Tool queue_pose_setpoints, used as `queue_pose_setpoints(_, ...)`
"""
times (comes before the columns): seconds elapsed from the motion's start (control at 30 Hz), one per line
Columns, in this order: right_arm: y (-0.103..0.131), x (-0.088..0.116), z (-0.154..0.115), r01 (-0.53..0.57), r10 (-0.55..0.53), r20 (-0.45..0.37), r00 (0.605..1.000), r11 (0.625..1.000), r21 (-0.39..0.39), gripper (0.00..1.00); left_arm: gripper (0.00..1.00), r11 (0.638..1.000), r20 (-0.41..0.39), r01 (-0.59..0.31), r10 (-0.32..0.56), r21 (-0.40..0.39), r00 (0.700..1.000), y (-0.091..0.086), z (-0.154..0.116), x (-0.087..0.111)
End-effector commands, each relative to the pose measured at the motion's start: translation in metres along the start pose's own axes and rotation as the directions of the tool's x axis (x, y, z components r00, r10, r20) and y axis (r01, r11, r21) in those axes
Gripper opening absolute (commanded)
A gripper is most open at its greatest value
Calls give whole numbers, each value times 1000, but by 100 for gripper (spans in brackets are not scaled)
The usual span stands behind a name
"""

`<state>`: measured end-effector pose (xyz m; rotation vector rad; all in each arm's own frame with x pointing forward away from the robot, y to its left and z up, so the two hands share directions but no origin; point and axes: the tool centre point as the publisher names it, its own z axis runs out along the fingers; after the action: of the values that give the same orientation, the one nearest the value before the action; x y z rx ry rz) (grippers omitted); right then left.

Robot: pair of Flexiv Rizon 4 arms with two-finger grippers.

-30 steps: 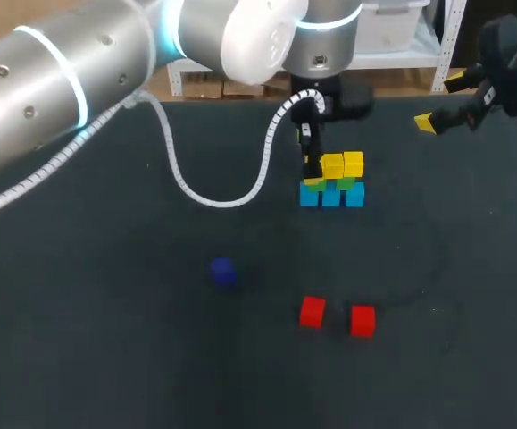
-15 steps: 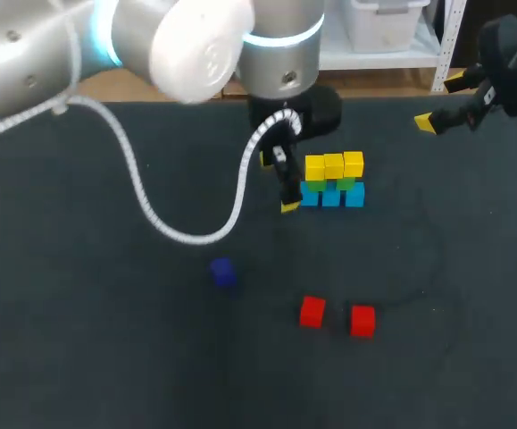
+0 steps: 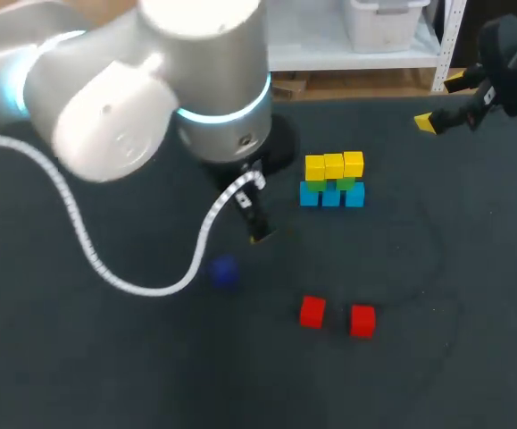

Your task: Place the blue cubes, place green cubes on the blue cubes, place the yellow cubes on the green cubes, then place the red cubes on the yellow cubes, and place purple cube on the red cubes.

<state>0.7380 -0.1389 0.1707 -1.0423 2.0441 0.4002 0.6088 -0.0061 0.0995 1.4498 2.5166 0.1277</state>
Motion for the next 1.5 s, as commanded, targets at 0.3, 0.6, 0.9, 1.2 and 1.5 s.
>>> queue_pose_setpoints(0.3,-1,1,1,1,-1,5,1000,1000,-5,100,100,999,191,32,-27,-23,981,-3,-14,55)
queue_pose_setpoints(0.6,-1,1,1,1,-1,5,1000,1000,-5,100,100,1000,138,5,-6,3,990,-4,-19,60)
queue_pose_setpoints(0.9,-1,1,1,1,-1,5,1000,1000,-5,100,100,998,196,54,-48,-25,979,5,-20,64)
queue_pose_setpoints(1.2,-1,1,1,1,-1,5,1000,1000,-5,100,100,993,234,100,-83,-62,969,21,-21,66)
queue_pose_setpoints(1.5,-1,1,1,1,-1,5,1000,1000,-5,100,100,992,240,106,-88,-61,967,34,-26,66)
